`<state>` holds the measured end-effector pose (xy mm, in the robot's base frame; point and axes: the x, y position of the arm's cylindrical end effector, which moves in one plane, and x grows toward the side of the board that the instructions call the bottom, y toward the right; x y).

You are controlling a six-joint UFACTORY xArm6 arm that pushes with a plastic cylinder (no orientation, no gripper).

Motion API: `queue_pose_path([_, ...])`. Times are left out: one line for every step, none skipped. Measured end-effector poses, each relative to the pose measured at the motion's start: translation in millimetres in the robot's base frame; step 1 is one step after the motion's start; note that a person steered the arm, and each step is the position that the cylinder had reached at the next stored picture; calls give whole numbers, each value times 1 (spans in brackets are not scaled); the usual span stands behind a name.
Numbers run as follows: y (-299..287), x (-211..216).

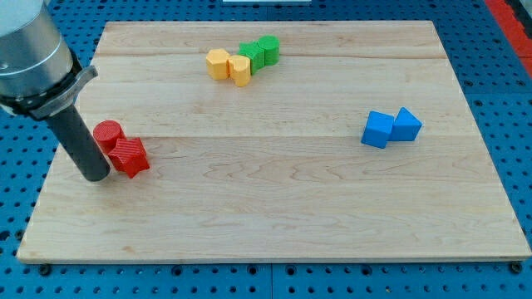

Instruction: Move your arm to the bottom right of the red star

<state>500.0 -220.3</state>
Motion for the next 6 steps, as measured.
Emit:
queue_pose_path([2, -58])
queue_pose_path([3, -77])
queue_pose_path([3, -104])
queue_pose_path([3, -145])
queue_pose_path([3, -166])
queue_pose_path([3, -169])
